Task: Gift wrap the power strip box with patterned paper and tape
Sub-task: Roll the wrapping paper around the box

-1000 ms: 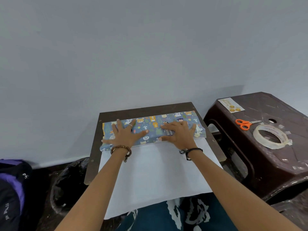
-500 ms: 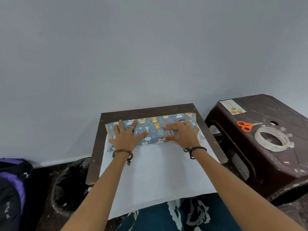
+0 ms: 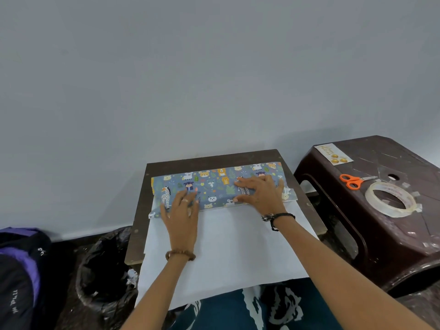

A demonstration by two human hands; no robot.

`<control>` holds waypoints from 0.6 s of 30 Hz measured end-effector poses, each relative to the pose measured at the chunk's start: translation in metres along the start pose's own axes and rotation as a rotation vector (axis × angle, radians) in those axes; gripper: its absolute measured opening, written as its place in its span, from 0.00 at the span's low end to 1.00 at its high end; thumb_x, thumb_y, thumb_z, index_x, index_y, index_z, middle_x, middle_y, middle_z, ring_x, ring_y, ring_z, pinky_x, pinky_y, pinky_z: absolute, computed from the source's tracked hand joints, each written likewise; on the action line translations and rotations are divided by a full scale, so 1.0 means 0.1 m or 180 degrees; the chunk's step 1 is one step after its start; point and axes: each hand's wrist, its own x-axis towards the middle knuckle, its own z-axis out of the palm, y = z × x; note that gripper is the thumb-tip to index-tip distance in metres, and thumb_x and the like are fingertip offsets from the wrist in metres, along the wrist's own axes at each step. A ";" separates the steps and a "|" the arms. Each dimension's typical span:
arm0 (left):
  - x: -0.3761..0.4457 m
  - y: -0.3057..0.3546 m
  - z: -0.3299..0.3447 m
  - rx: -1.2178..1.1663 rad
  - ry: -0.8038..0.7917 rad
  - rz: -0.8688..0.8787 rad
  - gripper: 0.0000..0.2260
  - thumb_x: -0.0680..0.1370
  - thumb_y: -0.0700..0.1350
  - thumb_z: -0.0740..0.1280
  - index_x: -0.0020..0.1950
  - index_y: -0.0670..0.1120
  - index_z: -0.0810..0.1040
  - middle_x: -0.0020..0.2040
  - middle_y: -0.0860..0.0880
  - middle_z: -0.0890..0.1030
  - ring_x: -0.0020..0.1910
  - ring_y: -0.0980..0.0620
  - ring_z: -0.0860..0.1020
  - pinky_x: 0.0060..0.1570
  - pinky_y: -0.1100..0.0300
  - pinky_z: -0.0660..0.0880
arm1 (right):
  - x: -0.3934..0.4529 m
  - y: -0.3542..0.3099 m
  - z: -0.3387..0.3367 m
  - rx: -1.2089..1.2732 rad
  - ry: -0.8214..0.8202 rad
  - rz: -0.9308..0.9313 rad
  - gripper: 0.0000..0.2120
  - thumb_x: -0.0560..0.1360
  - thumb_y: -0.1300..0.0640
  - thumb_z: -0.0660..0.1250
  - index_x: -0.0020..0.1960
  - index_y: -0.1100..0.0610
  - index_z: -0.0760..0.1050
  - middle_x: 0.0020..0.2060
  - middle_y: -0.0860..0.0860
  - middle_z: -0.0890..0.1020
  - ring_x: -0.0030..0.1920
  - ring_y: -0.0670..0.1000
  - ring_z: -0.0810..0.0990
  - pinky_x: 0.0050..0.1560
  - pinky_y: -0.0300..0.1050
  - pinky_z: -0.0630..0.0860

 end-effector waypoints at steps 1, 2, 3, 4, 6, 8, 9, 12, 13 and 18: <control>-0.11 0.02 -0.02 -0.0291 0.0318 -0.0116 0.07 0.78 0.41 0.64 0.52 0.45 0.80 0.57 0.50 0.77 0.58 0.54 0.73 0.69 0.49 0.56 | 0.00 0.00 0.00 -0.0029 -0.0011 -0.0039 0.22 0.65 0.38 0.71 0.58 0.40 0.77 0.60 0.35 0.75 0.66 0.46 0.62 0.69 0.64 0.37; -0.22 0.05 -0.03 -0.0591 0.0588 -0.0311 0.05 0.77 0.38 0.64 0.49 0.44 0.80 0.53 0.49 0.77 0.55 0.52 0.75 0.65 0.48 0.65 | 0.00 -0.01 0.00 -0.0049 -0.0027 -0.0068 0.22 0.65 0.38 0.71 0.59 0.40 0.77 0.61 0.36 0.75 0.67 0.46 0.62 0.68 0.64 0.36; -0.32 0.10 -0.04 -0.0924 0.0759 -0.0655 0.05 0.77 0.37 0.64 0.48 0.42 0.79 0.51 0.48 0.77 0.52 0.50 0.75 0.59 0.49 0.70 | 0.00 -0.01 -0.01 -0.0069 -0.0049 -0.0087 0.23 0.66 0.39 0.71 0.59 0.41 0.76 0.61 0.37 0.75 0.67 0.47 0.62 0.68 0.64 0.35; -0.40 0.13 -0.04 -0.1273 0.0823 -0.1072 0.05 0.77 0.36 0.63 0.47 0.42 0.77 0.50 0.47 0.76 0.52 0.49 0.74 0.57 0.50 0.71 | 0.00 -0.02 -0.02 -0.0093 -0.0076 -0.0098 0.23 0.66 0.39 0.71 0.60 0.42 0.76 0.62 0.38 0.75 0.67 0.47 0.62 0.69 0.64 0.36; -0.45 0.15 -0.03 -0.1777 0.0789 -0.1808 0.06 0.78 0.37 0.61 0.51 0.42 0.76 0.51 0.44 0.76 0.54 0.45 0.74 0.57 0.54 0.70 | 0.00 -0.03 -0.04 -0.0118 -0.0116 -0.0111 0.24 0.66 0.40 0.71 0.61 0.43 0.75 0.63 0.39 0.75 0.68 0.47 0.61 0.70 0.63 0.37; -0.35 0.16 -0.03 -0.2359 0.0687 -0.2457 0.11 0.79 0.39 0.60 0.60 0.39 0.74 0.58 0.43 0.76 0.59 0.45 0.74 0.60 0.56 0.68 | 0.00 -0.05 -0.06 -0.0153 -0.0137 -0.0131 0.24 0.67 0.40 0.70 0.62 0.43 0.75 0.63 0.40 0.75 0.68 0.48 0.61 0.71 0.63 0.39; -0.26 0.17 -0.06 -0.2704 0.0701 -0.2738 0.14 0.79 0.40 0.61 0.65 0.38 0.71 0.57 0.44 0.76 0.57 0.48 0.74 0.60 0.57 0.69 | 0.00 -0.06 -0.07 -0.0185 -0.0154 -0.0143 0.24 0.67 0.40 0.70 0.62 0.44 0.75 0.63 0.40 0.74 0.68 0.48 0.61 0.71 0.62 0.39; 0.03 0.10 -0.13 -0.3324 0.1055 -0.3096 0.07 0.78 0.41 0.63 0.54 0.40 0.75 0.40 0.50 0.74 0.39 0.57 0.73 0.48 0.62 0.71 | -0.01 -0.07 -0.07 -0.0192 -0.0173 -0.0156 0.24 0.68 0.41 0.70 0.63 0.44 0.75 0.64 0.41 0.74 0.68 0.49 0.61 0.71 0.62 0.39; 0.09 0.09 -0.16 -0.3306 0.1145 -0.3137 0.05 0.78 0.41 0.63 0.44 0.42 0.76 0.37 0.50 0.73 0.35 0.58 0.71 0.44 0.62 0.70 | -0.01 -0.07 -0.07 -0.0172 -0.0162 -0.0153 0.24 0.68 0.41 0.70 0.62 0.44 0.75 0.63 0.41 0.75 0.68 0.49 0.61 0.71 0.62 0.39; 0.19 -0.09 -0.18 -0.2399 0.1307 -0.2867 0.15 0.76 0.45 0.67 0.32 0.47 0.66 0.31 0.50 0.68 0.29 0.56 0.65 0.29 0.65 0.64 | -0.01 -0.07 -0.03 -0.0118 -0.0134 -0.0036 0.23 0.67 0.40 0.70 0.61 0.43 0.75 0.63 0.40 0.75 0.68 0.48 0.60 0.70 0.64 0.38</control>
